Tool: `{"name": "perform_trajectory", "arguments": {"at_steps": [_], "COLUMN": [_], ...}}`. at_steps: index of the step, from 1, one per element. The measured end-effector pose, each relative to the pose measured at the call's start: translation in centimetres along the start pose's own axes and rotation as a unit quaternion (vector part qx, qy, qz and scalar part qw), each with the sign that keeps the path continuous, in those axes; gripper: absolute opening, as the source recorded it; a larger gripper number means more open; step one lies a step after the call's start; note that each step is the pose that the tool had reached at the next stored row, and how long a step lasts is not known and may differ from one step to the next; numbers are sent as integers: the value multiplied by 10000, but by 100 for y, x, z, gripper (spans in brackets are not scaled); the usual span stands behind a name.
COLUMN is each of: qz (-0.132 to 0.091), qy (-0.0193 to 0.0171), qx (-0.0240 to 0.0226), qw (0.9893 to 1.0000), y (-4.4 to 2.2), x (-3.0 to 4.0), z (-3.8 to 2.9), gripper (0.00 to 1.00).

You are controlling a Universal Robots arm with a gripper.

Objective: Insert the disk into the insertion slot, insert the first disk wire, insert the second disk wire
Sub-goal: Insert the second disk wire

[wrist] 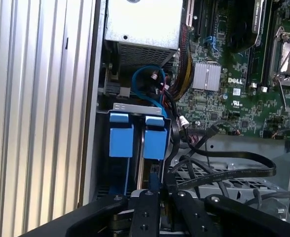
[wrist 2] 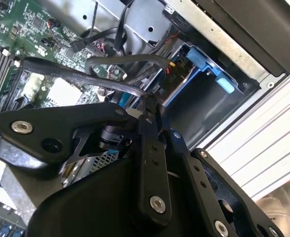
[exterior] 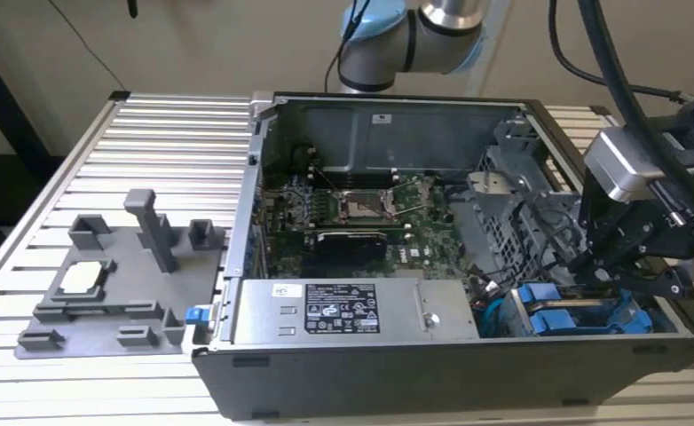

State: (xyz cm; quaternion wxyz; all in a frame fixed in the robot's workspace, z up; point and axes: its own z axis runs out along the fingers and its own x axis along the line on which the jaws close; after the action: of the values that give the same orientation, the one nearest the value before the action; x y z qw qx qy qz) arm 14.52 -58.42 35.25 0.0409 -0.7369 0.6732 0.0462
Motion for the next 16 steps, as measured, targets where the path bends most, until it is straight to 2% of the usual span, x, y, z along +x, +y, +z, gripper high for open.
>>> {"name": "perform_trajectory", "arguments": {"at_steps": [3, 9, 16], "qz": [55, 312, 387], "qy": [-1, 0, 10], "qx": [7, 39, 48], "qw": [10000, 9995, 9992], "y": [-2, -2, -3], "x": [-3, -9, -13], "z": [16, 44, 64], "gripper": [16, 16, 16]}}
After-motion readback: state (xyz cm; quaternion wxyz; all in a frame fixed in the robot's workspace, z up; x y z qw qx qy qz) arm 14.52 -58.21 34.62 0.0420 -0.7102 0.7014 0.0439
